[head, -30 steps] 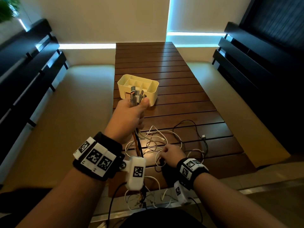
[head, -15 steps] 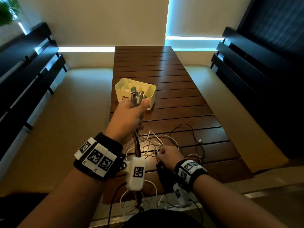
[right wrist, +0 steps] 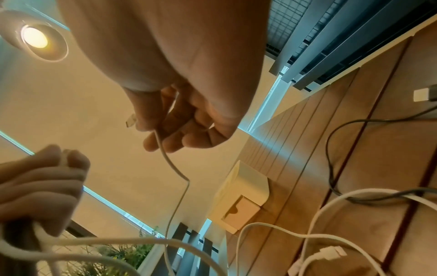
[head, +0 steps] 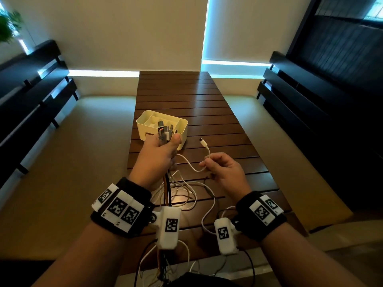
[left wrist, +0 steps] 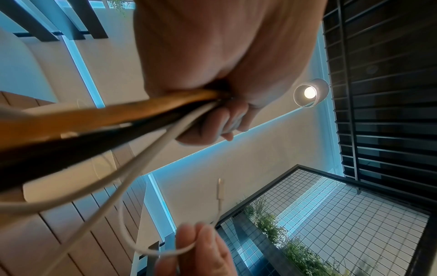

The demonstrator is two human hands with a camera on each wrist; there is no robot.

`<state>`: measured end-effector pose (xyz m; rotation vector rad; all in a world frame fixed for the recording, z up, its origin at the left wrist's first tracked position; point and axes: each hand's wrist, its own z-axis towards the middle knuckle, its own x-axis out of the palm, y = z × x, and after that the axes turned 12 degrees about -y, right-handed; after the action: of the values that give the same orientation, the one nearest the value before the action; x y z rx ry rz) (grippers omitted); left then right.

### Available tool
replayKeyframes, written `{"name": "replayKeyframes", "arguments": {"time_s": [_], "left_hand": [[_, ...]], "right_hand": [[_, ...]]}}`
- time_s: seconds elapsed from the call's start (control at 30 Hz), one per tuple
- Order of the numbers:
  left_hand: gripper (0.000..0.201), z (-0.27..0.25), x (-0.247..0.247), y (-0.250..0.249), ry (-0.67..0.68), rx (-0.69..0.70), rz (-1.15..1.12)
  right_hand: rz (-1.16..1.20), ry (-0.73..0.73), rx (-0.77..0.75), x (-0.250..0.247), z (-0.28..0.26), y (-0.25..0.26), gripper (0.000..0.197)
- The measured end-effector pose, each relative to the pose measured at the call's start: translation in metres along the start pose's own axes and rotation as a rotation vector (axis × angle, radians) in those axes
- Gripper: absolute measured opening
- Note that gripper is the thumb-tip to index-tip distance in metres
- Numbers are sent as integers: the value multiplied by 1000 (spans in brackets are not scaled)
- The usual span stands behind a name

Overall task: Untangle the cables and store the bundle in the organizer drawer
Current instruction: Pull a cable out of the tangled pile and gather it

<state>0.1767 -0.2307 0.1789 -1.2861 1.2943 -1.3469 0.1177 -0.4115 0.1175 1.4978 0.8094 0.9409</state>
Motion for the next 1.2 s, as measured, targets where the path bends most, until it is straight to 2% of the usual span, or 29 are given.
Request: {"name": "replayKeyframes", "arguments": {"time_s": [0.13, 0.3, 0.5, 0.6, 0.67, 0.87, 1.0, 1.07, 1.13, 1.2], "left_hand": [[25, -1, 9, 1, 13, 17, -2], [22, -6, 21, 2, 74, 77, -38], [26, -11, 34, 4, 118, 173, -18], [35, -12, 38, 3, 151, 208, -22], [34, -12, 39, 3, 156, 225, -7], [32, -9, 39, 8, 150, 231, 6], [25, -8, 41, 11, 149, 239, 34], [31, -9, 45, 12, 159, 251, 41], [41, -12, 48, 10, 181, 271, 62], [39, -12, 50, 10, 186, 322, 121]], "right_hand": [[1, 30, -76, -1, 2, 13, 20], [-68, 82, -257, 2, -2, 35, 25], [-240, 29, -415, 6, -5, 37, 11], [-298, 48, -458, 3, -7, 37, 6], [-328, 78, -488, 1, -8, 38, 4], [-424, 151, -496, -8, -4, 44, 7], [-220, 33, -445, -14, -1, 66, 6], [-202, 4, -426, -14, 1, 78, 9], [-260, 38, -405, -14, 3, 87, 8], [-328, 80, -375, -14, 6, 91, 8]]}}
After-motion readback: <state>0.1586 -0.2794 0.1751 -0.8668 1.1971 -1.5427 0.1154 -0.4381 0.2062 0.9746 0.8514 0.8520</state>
